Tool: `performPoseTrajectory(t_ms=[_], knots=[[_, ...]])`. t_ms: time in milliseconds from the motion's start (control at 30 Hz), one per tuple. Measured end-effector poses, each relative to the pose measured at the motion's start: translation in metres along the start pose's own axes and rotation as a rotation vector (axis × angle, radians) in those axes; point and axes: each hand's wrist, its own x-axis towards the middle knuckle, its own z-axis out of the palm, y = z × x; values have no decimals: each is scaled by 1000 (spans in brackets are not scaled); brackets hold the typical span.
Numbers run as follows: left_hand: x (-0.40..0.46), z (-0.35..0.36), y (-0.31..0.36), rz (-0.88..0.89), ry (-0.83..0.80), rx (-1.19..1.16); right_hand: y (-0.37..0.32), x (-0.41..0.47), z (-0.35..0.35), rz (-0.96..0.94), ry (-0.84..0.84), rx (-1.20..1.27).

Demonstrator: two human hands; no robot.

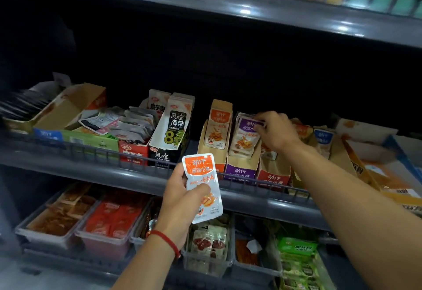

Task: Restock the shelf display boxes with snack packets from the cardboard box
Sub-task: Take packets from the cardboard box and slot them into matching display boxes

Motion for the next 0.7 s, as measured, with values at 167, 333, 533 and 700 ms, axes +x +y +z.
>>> performPoseTrajectory(t_ms=[167,333,533,700], knots=[[-1,-2,-1,17,12,27,-3,3,13,-9,-22,-104],[0,-5,0,17,14,20,-1,8,22,-13,46,-222],[0,-2,0,25,-3,27,3,14,26,-32,135,-303],[-3,-1,-1,35,-11,63,2,17,27,-67,175,-354]])
